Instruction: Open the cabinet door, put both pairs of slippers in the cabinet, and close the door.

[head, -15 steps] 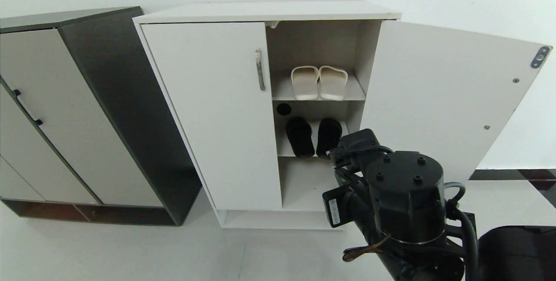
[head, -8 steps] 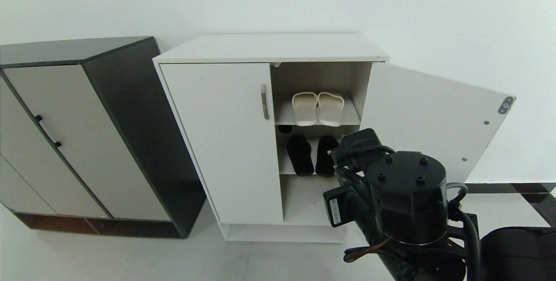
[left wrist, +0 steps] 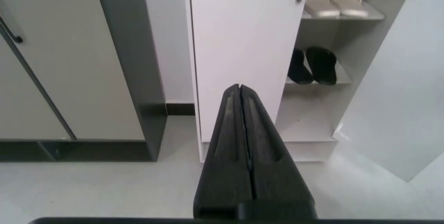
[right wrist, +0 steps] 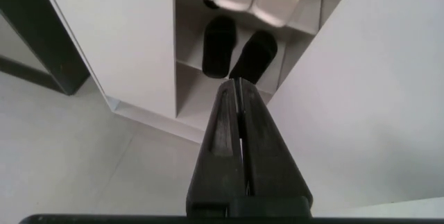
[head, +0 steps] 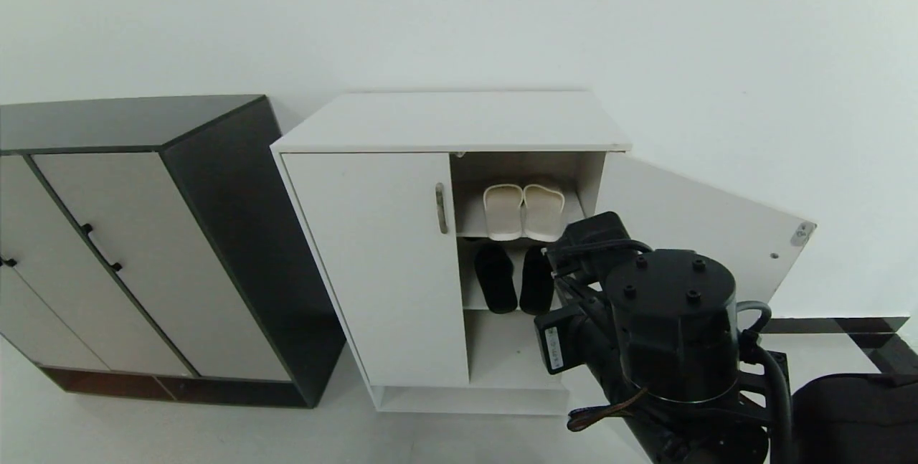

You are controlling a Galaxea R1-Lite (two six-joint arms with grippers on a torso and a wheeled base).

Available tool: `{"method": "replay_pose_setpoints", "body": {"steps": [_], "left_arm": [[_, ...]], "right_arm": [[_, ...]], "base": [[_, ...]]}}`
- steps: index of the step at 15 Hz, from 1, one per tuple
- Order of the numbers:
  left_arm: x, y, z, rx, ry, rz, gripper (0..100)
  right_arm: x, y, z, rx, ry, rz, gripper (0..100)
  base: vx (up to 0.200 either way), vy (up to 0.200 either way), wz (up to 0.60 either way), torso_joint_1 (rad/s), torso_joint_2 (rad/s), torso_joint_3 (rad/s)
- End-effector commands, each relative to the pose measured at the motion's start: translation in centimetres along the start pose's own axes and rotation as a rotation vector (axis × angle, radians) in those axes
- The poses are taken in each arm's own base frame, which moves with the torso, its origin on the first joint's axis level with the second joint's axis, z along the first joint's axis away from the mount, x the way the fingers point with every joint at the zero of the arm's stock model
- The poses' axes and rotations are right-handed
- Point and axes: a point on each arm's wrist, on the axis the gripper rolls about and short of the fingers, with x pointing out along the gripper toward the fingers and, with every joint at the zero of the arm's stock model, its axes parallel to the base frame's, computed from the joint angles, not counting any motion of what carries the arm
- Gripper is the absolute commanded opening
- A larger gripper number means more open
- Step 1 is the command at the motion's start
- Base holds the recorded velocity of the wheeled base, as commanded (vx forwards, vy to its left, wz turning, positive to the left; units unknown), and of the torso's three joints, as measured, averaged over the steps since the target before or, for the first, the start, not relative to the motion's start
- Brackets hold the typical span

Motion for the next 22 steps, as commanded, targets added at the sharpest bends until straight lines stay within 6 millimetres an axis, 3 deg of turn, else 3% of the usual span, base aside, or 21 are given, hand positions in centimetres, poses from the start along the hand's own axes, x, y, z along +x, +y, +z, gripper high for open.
{"method": "replay_pose_setpoints", "body": {"steps": [1,12,15,22], "left_arm": [[0.0,0.0,0.0,0.0,0.0,0.0,0],[0.0,0.0,0.0,0.0,0.0,0.0,0],[0.0,0.0,0.0,0.0,0.0,0.0,0],[0.0,0.0,0.0,0.0,0.0,-0.001,0]], "right_arm": [[0.04,0.06,-0.08,-0.002,0.002,0.0,0],[0.03,0.05,0.06,0.005,-0.002,0.002,0],[-0.19,0.0,-0.09,0.041,-0.038,0.104,0],[0.64,-0.4,-0.51,0.034,-0.045,0.084,0]], "base": [[0.0,0.0,0.0,0.207,-0.49,-0.3],[0.0,0.0,0.0,0.225,-0.53,-0.317],[0.0,0.0,0.0,0.23,-0.53,-0.287],[0.0,0.0,0.0,0.016,-0.03,-0.017]]}}
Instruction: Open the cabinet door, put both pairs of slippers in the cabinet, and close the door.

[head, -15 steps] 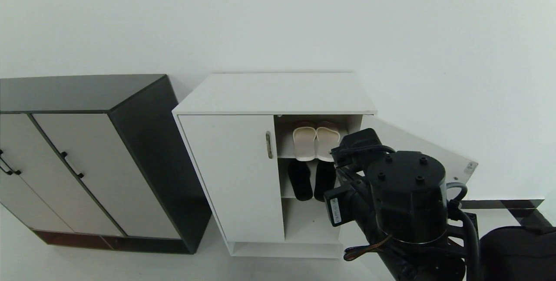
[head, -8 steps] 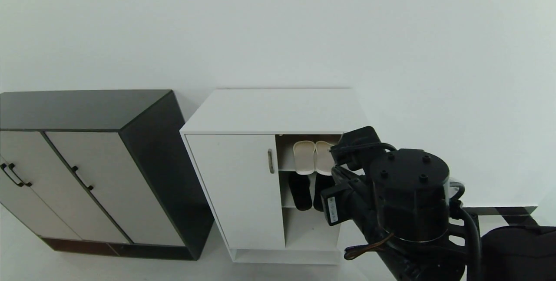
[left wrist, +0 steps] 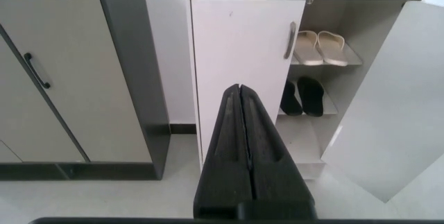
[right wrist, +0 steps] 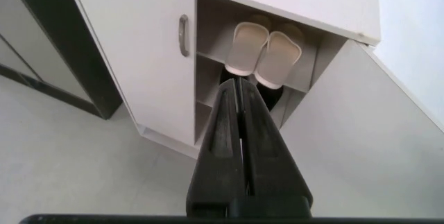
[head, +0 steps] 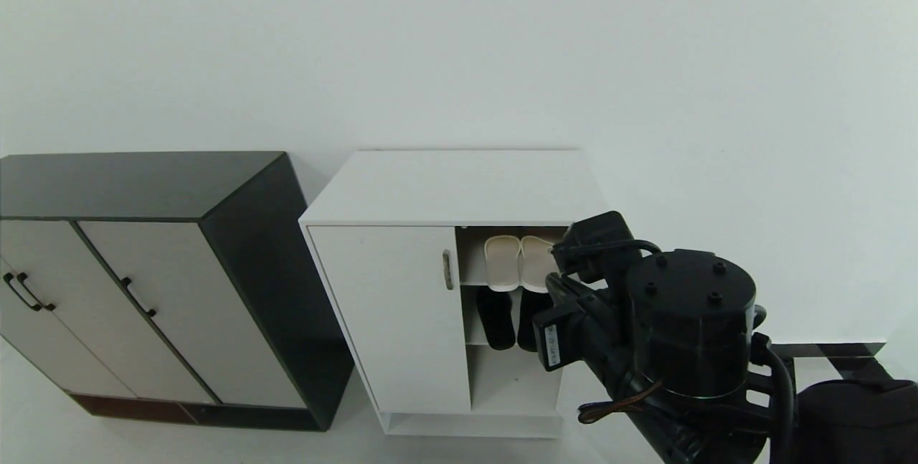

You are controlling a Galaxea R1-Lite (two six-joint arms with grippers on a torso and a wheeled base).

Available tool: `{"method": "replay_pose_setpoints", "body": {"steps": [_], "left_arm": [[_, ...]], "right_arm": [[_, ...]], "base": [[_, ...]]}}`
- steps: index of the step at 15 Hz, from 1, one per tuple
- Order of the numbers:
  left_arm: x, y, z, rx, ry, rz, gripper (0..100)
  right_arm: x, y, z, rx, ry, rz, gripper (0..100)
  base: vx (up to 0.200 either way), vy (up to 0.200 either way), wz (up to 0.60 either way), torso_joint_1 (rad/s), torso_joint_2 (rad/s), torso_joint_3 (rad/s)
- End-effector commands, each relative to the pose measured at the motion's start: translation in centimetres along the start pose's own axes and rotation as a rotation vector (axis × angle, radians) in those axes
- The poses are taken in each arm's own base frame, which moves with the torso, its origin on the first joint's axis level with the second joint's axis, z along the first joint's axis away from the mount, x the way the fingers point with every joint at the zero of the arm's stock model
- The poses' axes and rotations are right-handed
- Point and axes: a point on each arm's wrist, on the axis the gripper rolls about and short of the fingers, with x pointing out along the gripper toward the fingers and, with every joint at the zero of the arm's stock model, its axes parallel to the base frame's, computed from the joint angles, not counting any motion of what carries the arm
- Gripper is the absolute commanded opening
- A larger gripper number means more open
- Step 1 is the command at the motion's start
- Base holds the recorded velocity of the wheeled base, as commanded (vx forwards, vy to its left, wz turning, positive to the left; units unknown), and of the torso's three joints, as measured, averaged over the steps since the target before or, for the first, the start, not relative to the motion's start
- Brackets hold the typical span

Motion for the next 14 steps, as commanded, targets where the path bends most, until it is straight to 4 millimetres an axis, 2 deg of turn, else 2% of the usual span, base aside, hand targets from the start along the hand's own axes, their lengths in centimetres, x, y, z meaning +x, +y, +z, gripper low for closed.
{"method": "replay_pose_setpoints", "body": {"steps": [1,4,11,14], "left_arm": [[0.0,0.0,0.0,-0.001,0.0,0.001,0],[0.0,0.0,0.0,-0.001,0.0,0.001,0],[0.0,0.0,0.0,-0.004,0.0,0.001,0],[0.0,0.0,0.0,-0.004,0.0,0.001,0]], "right_arm": [[0.1,0.1,-0.2,-0.004,0.004,0.0,0],[0.2,0.1,-0.4,-0.022,0.011,-0.002,0],[0.5,-0.2,-0.5,-0.024,0.016,-0.017,0],[1.1,-0.8,-0.5,-0.018,0.017,-0.032,0]], "base": [[0.0,0.0,0.0,0.0,0.0,0.0],[0.0,0.0,0.0,0.0,0.0,0.0],[0.0,0.0,-0.6,0.005,0.0,0.0],[0.0,0.0,0.0,0.0,0.0,0.0]]}}
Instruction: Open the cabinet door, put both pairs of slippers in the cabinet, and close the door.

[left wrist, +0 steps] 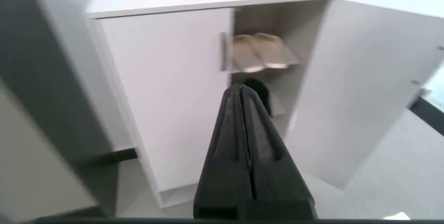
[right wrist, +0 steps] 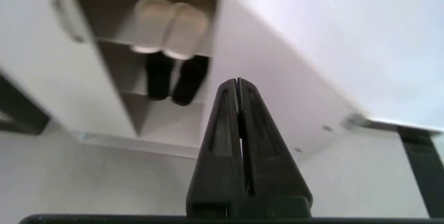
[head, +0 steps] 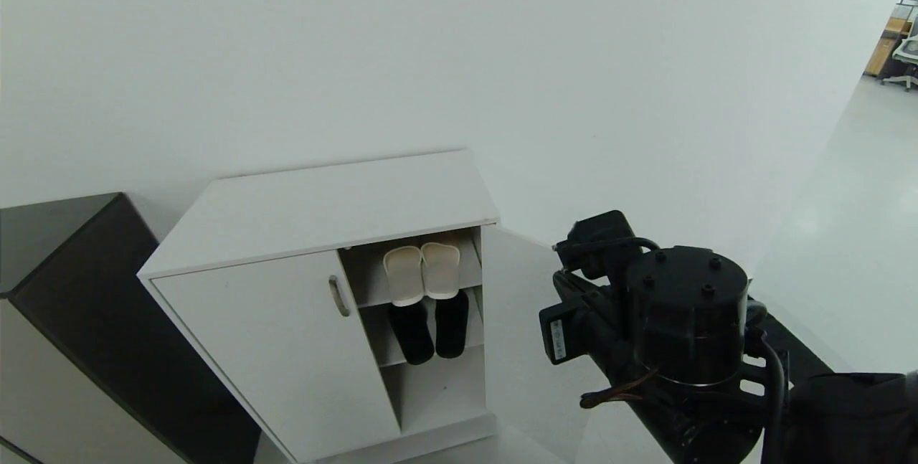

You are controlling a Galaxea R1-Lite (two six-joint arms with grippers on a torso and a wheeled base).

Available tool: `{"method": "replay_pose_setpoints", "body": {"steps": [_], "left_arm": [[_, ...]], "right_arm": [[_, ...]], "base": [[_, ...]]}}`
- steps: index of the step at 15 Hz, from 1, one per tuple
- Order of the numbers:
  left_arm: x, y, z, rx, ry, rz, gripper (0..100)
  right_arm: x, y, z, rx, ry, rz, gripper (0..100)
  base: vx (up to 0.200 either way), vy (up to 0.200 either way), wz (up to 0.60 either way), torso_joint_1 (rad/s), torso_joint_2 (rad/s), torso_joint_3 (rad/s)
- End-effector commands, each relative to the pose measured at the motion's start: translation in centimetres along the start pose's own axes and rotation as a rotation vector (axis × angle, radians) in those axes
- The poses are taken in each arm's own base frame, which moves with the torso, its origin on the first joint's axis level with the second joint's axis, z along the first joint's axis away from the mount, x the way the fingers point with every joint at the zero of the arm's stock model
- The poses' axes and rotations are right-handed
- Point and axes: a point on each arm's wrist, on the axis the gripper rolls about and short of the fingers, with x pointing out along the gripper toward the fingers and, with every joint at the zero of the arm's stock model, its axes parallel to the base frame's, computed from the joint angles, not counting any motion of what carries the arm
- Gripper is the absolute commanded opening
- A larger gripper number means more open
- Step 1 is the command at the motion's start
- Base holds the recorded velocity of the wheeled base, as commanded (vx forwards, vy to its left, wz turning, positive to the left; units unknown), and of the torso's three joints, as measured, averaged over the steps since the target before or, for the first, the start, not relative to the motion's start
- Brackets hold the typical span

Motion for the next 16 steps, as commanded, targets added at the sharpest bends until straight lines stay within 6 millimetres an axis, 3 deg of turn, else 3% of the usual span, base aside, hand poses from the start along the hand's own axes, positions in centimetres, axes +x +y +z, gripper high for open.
{"method": "replay_pose_setpoints", "body": {"steps": [1,6,9,14,16], "left_arm": [[0.0,0.0,0.0,-0.001,-0.001,0.0,0],[0.0,0.0,0.0,0.001,-0.001,0.0,0],[0.0,0.0,0.0,0.001,-0.001,-0.001,0],[0.0,0.0,0.0,0.001,-0.001,-0.001,0],[0.0,0.0,0.0,0.001,-0.001,-0.001,0]], "right_arm": [[0.6,-0.6,-0.1,-0.002,0.005,-0.018,0],[3.5,-3.8,2.7,0.056,-0.022,-0.103,0],[4.2,-5.0,4.2,0.082,-0.009,-0.142,0],[5.8,-6.9,6.1,0.144,0.04,-0.128,0],[7.2,-8.1,5.7,0.157,0.065,-0.122,0]], "base": [[0.0,0.0,0.0,0.0,0.0,0.0],[0.0,0.0,0.0,0.0,0.0,0.0],[0.0,0.0,0.0,0.0,0.0,0.0],[-0.2,0.0,0.0,0.004,0.0,0.004],[-0.2,0.0,0.0,-0.012,0.0,0.0]]}}
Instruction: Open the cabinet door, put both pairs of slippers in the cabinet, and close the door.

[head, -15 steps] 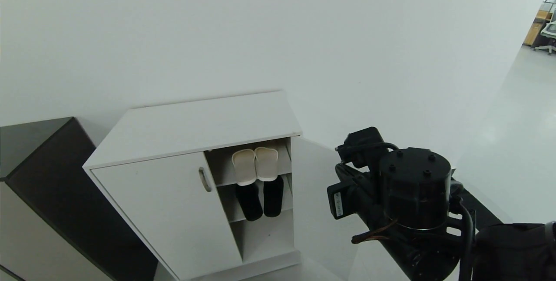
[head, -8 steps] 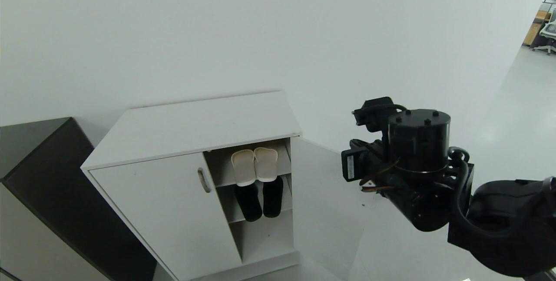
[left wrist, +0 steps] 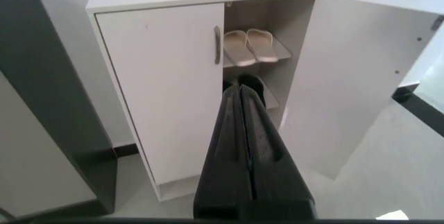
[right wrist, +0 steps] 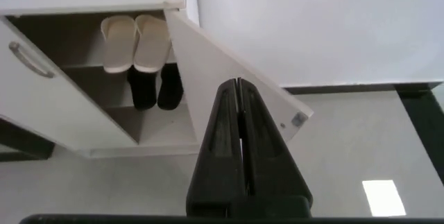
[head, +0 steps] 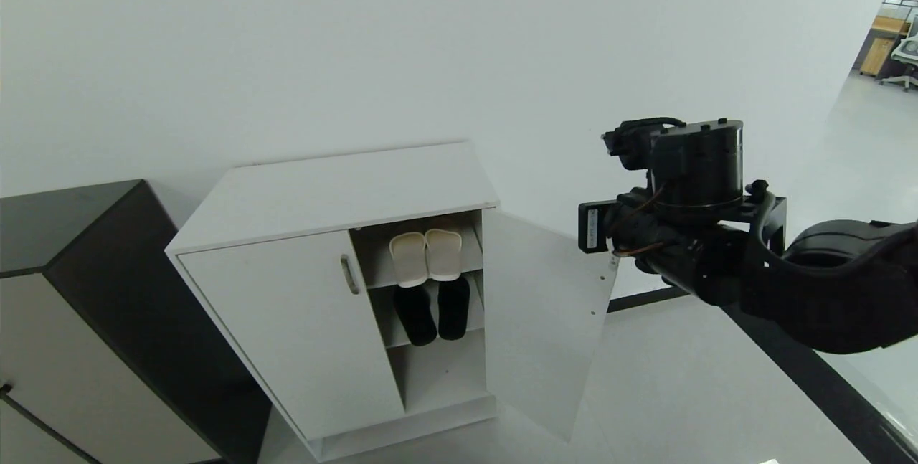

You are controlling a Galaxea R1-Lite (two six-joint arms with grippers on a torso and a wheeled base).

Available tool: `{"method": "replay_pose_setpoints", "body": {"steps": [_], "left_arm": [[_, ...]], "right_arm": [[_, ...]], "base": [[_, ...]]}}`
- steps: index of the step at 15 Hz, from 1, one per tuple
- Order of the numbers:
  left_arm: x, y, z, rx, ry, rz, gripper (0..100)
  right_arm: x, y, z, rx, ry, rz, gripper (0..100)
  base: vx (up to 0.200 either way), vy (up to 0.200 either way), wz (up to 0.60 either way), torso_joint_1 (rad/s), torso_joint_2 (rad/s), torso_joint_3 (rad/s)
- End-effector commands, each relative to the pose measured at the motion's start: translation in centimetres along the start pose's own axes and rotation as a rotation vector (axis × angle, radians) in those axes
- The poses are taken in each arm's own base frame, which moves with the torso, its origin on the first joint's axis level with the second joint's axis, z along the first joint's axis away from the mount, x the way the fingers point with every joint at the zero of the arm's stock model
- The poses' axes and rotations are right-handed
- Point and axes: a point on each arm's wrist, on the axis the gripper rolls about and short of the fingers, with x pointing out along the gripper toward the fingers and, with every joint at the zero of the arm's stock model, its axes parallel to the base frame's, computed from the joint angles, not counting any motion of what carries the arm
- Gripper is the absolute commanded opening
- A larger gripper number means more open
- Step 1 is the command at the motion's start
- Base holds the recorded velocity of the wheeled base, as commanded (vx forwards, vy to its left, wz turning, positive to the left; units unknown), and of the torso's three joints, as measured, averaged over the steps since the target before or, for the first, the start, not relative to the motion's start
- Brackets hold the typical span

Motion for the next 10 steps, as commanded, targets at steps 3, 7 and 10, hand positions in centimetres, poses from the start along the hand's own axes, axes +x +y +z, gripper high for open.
{"method": "replay_pose_setpoints", "body": {"steps": [3,7,10], "left_arm": [[0.0,0.0,0.0,0.0,0.0,0.0,0],[0.0,0.0,0.0,0.0,0.0,0.0,0],[0.0,0.0,0.0,0.0,0.0,0.0,0]], "right_arm": [[4.2,-2.0,-0.7,0.017,0.029,-0.041,0],[7.3,-3.3,-1.9,0.032,0.025,-0.072,0],[8.7,-3.8,-2.9,0.038,0.027,-0.059,0]], "base": [[-0.067,0.0,0.0,0.004,0.0,-0.001],[0.0,0.0,0.0,0.0,0.0,0.0],[0.0,0.0,0.0,0.0,0.0,0.0]]}}
